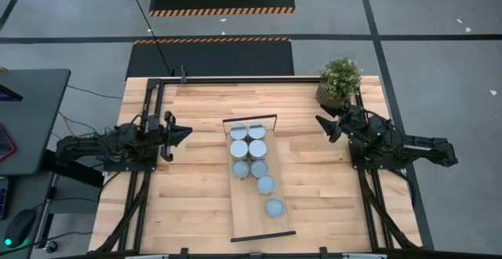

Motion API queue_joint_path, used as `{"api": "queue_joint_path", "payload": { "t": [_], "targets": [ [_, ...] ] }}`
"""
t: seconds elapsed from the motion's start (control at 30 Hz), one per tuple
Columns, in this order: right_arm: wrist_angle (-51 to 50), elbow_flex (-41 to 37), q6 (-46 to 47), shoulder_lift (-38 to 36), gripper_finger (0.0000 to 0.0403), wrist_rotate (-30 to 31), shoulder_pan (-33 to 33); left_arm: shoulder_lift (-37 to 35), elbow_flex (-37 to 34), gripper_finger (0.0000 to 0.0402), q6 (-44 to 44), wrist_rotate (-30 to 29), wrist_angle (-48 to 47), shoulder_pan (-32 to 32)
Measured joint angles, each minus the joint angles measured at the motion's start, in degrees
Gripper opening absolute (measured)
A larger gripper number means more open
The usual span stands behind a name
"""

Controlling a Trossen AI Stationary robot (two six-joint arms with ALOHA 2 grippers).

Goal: Pick and place cans onto a shelf
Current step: Return to Home Position

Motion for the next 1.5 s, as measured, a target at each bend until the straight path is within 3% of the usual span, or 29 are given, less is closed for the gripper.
{"api": "queue_joint_path", "payload": {
  "t": [1.5],
  "targets": [
    [0.1,0.0,-0.1,0.0,0.0352,-0.1,0.0,0.0,0.0,0.0039,0.3,0.0,0.0,0.0]
  ]
}}
